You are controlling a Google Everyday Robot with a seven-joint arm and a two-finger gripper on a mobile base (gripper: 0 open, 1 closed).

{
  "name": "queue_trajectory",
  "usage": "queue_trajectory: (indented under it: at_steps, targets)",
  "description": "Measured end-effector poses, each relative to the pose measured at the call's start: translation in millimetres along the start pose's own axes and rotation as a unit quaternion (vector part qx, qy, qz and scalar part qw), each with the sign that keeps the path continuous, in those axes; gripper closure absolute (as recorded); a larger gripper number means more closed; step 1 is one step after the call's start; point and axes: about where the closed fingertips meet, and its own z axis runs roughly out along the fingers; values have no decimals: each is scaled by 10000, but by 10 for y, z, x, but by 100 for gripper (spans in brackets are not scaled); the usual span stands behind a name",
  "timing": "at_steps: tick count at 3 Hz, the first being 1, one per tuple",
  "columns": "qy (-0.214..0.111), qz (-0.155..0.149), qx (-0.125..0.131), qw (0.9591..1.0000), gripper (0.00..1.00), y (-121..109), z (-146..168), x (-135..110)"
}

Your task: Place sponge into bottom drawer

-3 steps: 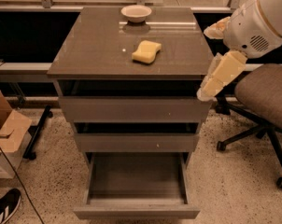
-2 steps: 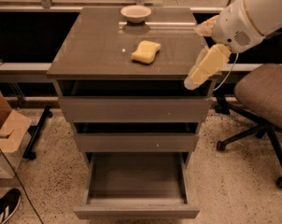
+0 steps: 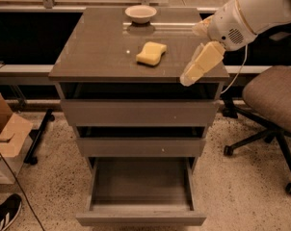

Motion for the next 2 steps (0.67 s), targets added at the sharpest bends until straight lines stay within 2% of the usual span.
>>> queue_trajectory:
  at_steps: [1,2]
  targets:
    - [-303,183,130,9993,0,-137,191,-78]
    - [-509,295,242,9980,0,-405,488,-177]
